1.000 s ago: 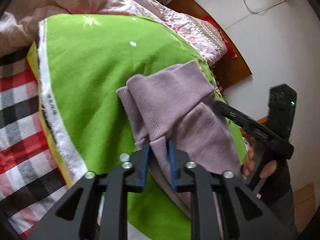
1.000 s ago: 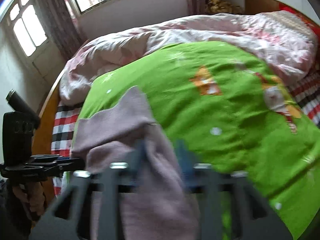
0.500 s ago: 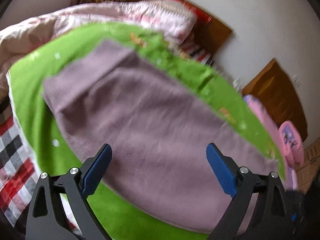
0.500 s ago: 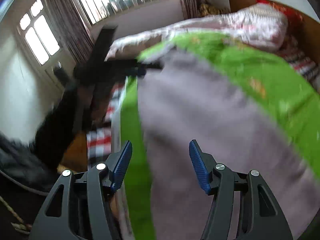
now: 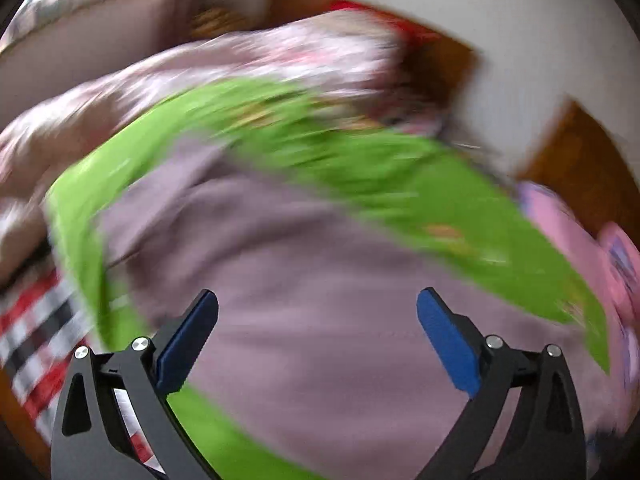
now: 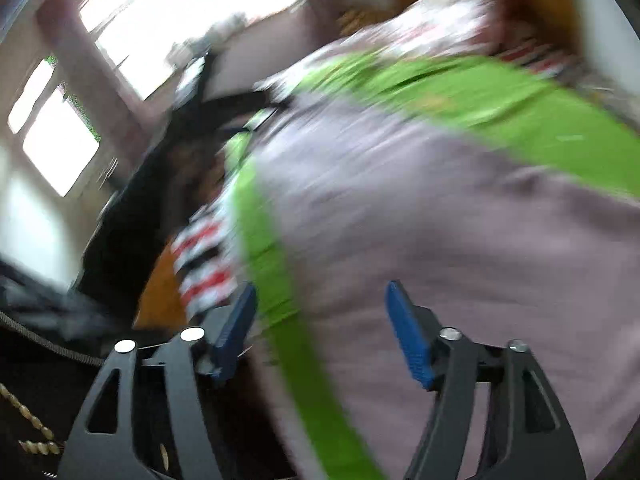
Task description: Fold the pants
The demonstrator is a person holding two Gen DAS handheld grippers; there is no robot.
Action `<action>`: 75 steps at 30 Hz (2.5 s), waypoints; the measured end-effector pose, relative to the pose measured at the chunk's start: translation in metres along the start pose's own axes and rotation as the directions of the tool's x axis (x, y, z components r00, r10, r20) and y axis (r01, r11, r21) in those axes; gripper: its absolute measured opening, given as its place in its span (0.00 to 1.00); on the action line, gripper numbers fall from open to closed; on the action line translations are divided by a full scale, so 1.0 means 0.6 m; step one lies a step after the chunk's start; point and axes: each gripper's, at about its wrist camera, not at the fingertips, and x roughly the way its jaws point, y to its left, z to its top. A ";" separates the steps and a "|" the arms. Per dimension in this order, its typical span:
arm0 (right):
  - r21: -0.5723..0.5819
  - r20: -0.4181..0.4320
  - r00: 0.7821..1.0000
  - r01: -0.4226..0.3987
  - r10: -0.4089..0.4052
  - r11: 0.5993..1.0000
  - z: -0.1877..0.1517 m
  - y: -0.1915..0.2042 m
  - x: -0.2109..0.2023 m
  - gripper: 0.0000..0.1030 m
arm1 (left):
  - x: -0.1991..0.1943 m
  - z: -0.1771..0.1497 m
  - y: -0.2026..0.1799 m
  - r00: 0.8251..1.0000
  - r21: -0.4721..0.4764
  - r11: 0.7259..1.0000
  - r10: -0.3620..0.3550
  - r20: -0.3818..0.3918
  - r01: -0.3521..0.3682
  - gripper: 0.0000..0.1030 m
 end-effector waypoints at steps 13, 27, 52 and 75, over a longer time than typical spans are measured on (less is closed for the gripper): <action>0.475 -0.073 0.863 0.470 -0.499 0.744 -0.200 -0.287 -0.196 0.69 | 0.176 -0.110 -0.468 0.784 0.367 0.723 -0.390 -0.483 0.585 0.96; 0.543 -0.003 0.867 0.420 -0.498 0.728 -0.230 -0.366 -0.275 0.79 | 0.149 -0.170 -0.551 0.878 0.554 0.681 -0.357 -0.320 0.479 0.98; 0.555 0.033 0.828 0.451 -0.560 0.699 -0.215 -0.350 -0.353 0.85 | 0.171 -0.189 -0.546 0.892 0.566 0.691 -0.313 -0.327 0.450 0.98; 0.191 0.027 0.771 0.621 -0.637 0.760 -0.106 -0.136 -0.182 0.88 | 0.075 -0.142 -0.362 0.840 0.284 0.791 -0.503 -0.202 0.542 0.98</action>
